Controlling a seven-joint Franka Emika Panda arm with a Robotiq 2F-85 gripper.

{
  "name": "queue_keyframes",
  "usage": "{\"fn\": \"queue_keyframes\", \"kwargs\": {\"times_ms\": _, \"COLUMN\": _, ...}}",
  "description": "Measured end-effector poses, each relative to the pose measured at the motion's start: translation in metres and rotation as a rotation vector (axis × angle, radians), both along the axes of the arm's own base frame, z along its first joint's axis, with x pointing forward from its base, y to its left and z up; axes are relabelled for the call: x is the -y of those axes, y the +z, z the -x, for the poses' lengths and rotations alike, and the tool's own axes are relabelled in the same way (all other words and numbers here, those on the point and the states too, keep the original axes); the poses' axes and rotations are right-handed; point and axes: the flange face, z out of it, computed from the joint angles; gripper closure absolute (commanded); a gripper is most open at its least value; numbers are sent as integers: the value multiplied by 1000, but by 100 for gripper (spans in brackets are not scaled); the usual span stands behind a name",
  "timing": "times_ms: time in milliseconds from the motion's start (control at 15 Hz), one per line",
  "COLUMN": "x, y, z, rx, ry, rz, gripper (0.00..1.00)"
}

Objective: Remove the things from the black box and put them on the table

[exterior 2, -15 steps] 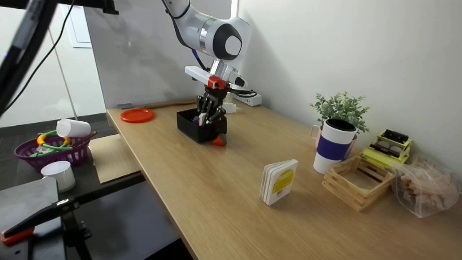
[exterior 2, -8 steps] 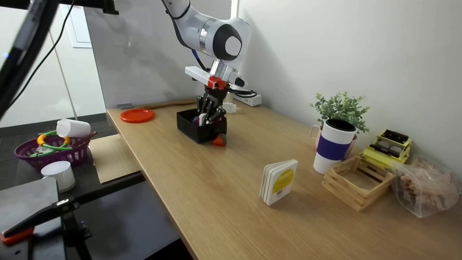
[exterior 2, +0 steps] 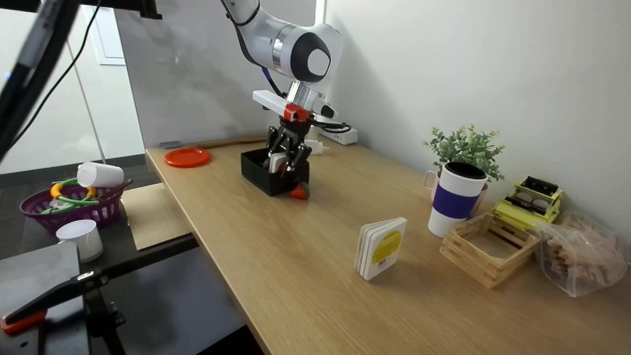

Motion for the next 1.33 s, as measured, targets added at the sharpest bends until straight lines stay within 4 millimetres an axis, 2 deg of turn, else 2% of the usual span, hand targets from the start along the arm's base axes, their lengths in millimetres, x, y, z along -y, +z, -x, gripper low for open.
{"fn": "queue_keyframes", "kwargs": {"times_ms": 200, "x": -1, "y": 1, "z": 0, "rx": 4, "ry": -6, "rz": 4, "gripper": 22}}
{"fn": "queue_keyframes", "kwargs": {"times_ms": 333, "x": -3, "y": 3, "z": -1, "rx": 11, "ry": -18, "rz": 14, "gripper": 46}}
{"fn": "queue_keyframes", "kwargs": {"times_ms": 800, "x": -8, "y": 14, "z": -3, "rx": 40, "ry": -45, "rz": 24, "gripper": 96}}
{"fn": "queue_keyframes", "kwargs": {"times_ms": 933, "x": -7, "y": 14, "z": -3, "rx": 42, "ry": -47, "rz": 25, "gripper": 100}}
{"fn": "queue_keyframes", "kwargs": {"times_ms": 1067, "x": -7, "y": 14, "z": -4, "rx": 44, "ry": -49, "rz": 25, "gripper": 96}}
{"fn": "queue_keyframes", "kwargs": {"times_ms": 1333, "x": -9, "y": 17, "z": -4, "rx": 57, "ry": -61, "rz": 47, "gripper": 96}}
